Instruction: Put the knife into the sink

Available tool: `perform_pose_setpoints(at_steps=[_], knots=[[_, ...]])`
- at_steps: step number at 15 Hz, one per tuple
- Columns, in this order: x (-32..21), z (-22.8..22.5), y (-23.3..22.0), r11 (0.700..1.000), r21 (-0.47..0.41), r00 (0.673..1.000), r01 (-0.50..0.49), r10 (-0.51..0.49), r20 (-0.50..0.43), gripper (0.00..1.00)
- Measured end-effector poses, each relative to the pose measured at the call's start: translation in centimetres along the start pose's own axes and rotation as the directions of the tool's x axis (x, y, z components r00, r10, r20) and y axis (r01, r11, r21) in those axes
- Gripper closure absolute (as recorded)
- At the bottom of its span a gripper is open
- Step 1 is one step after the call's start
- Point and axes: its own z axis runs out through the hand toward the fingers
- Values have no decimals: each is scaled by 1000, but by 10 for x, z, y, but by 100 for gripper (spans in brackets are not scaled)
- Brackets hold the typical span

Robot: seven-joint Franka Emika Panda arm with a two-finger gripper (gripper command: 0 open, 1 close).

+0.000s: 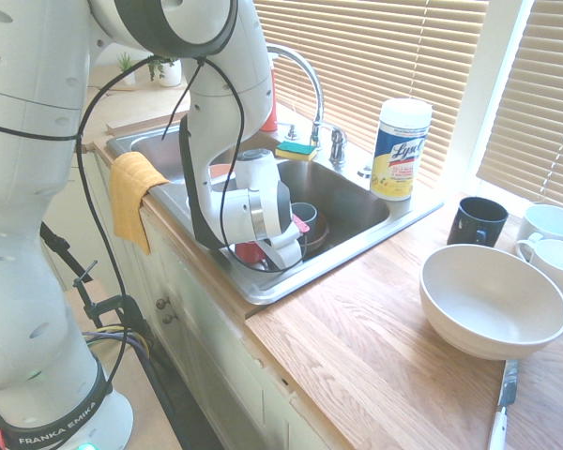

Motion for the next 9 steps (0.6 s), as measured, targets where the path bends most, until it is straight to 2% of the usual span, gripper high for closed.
perform_pose_setpoints(at_steps=[5, 9], knots=[[2, -1, -1, 1000, 2, 1000, -5, 5, -2, 0], [8, -23, -14, 999, 46, 1000, -17, 18, -11, 0]])
